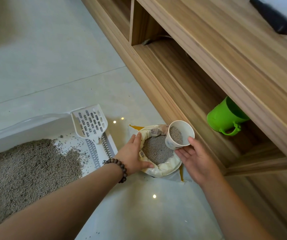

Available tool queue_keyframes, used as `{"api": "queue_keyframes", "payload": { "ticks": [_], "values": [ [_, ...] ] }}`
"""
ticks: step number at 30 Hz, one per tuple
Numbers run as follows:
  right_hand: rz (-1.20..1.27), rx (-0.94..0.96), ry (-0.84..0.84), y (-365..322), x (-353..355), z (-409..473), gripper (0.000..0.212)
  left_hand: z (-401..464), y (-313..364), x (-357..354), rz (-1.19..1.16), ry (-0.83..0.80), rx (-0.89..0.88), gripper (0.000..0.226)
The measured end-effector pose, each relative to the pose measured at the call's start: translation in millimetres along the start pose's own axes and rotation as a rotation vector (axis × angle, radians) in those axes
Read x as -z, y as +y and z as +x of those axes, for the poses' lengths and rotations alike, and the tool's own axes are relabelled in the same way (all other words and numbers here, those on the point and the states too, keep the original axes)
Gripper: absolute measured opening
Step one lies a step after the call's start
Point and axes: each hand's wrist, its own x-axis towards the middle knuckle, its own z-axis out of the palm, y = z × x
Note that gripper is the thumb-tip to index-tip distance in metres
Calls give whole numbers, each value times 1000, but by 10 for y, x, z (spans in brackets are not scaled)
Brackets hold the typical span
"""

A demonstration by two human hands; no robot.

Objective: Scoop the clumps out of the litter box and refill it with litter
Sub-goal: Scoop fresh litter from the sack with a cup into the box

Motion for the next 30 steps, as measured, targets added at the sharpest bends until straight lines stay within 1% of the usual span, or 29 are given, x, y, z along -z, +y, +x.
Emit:
{"api": "queue_keyframes", "payload": {
  "ticks": [4, 6, 7, 10, 15, 18, 20, 21, 23, 24, 26, 28, 30],
  "values": [
    [-6, -5, -2, 41, -36, 0, 12, -8, 7, -1, -5, 3, 2, 125],
    [-20, 12, -17, 26, -45, -2, 23, -13, 13, 1, 1, -1, 4, 125],
    [-26, 15, -23, 12, -58, -13, 26, -15, 20, 7, 7, -7, 3, 125],
    [-61, 60, -52, -30, -111, -57, 10, -33, 61, 97, 53, -21, -18, 123],
    [-70, 99, -181, -131, -433, -288, 23, -287, 112, 543, 160, 29, -97, 113],
    [-96, 85, -241, -103, -738, -440, 18, -664, -2, 932, 253, 84, -123, 107],
    [-94, 48, -292, -47, -990, -554, 14, -1012, -139, 1193, 299, 156, -101, 101],
    [-94, 33, -323, -12, -1131, -630, 17, -1203, -216, 1306, 311, 205, -78, 98],
    [-107, 8, -392, 80, -1416, -787, 48, -1622, -404, 1464, 314, 308, -11, 90],
    [-129, -4, -417, 136, -1554, -873, 58, -1840, -512, 1496, 304, 353, 31, 88],
    [-171, -25, -471, 273, -1828, -1037, 70, -2262, -759, 1477, 289, 432, 122, 87],
    [-203, -54, -505, 421, -2078, -1178, 84, -2630, -1028, 1389, 302, 482, 229, 94],
    [-217, -83, -530, 566, -2281, -1267, 84, -2925, -1296, 1288, 302, 504, 370, 108]
  ]
}}
